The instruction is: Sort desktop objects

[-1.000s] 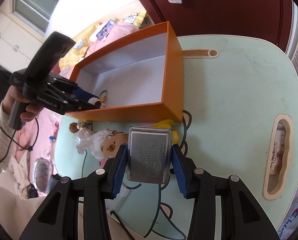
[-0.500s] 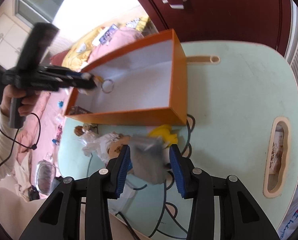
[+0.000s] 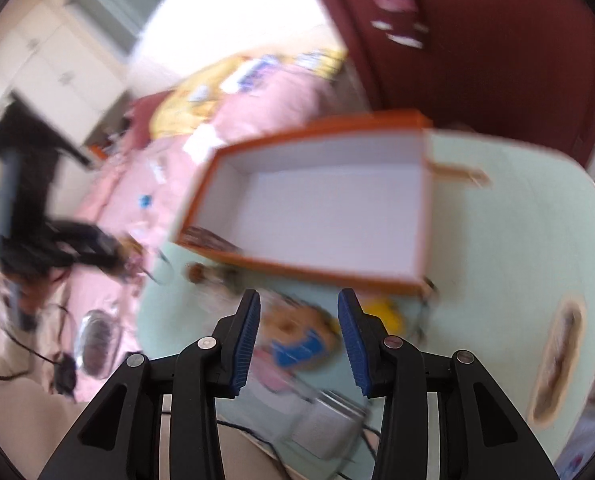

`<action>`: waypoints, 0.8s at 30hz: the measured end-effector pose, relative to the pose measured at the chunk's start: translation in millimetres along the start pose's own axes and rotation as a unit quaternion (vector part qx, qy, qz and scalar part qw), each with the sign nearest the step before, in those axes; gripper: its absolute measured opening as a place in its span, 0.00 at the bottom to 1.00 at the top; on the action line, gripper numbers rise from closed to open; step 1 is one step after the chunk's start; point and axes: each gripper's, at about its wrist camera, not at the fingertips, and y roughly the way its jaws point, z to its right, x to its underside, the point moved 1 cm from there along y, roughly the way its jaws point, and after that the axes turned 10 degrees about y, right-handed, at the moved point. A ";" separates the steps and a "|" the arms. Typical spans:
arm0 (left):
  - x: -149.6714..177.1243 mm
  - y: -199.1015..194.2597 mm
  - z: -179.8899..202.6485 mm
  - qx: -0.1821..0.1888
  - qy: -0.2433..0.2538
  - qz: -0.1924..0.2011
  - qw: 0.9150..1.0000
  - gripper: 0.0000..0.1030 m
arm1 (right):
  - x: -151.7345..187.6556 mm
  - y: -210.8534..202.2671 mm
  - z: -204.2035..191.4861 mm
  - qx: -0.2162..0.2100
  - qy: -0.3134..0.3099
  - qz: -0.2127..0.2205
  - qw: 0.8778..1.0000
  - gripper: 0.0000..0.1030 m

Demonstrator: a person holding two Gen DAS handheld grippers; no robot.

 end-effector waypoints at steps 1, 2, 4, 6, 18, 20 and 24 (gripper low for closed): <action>6.4 3.5 -5.8 -0.002 -0.012 0.001 1.000 0.37 | -7.1 1.8 -10.3 -0.018 -0.017 -0.010 1.000 0.39; 11.9 8.1 -11.0 -0.004 -0.024 0.003 1.000 0.37 | -15.6 9.6 -25.4 -0.024 -0.041 -0.025 0.999 0.39; 19.1 20.5 -19.3 -0.008 -0.044 0.003 0.999 0.37 | -32.5 25.0 -55.3 -0.036 -0.090 -0.056 0.994 0.39; 24.6 35.3 -24.0 -0.014 -0.055 -0.003 0.998 0.37 | -45.1 49.1 -80.1 -0.043 -0.119 -0.090 0.988 0.39; 34.4 45.0 -42.1 -0.002 -0.096 0.057 0.994 0.62 | -76.9 159.0 -89.1 0.045 -0.109 -0.192 0.974 0.43; 35.1 45.9 -47.0 -0.004 -0.099 0.057 0.993 0.62 | -88.9 153.5 -74.2 0.050 -0.077 -0.172 0.981 0.43; 35.8 47.4 -52.7 0.006 -0.106 0.064 0.992 0.62 | -92.6 140.6 -70.0 0.016 -0.067 -0.173 0.982 0.43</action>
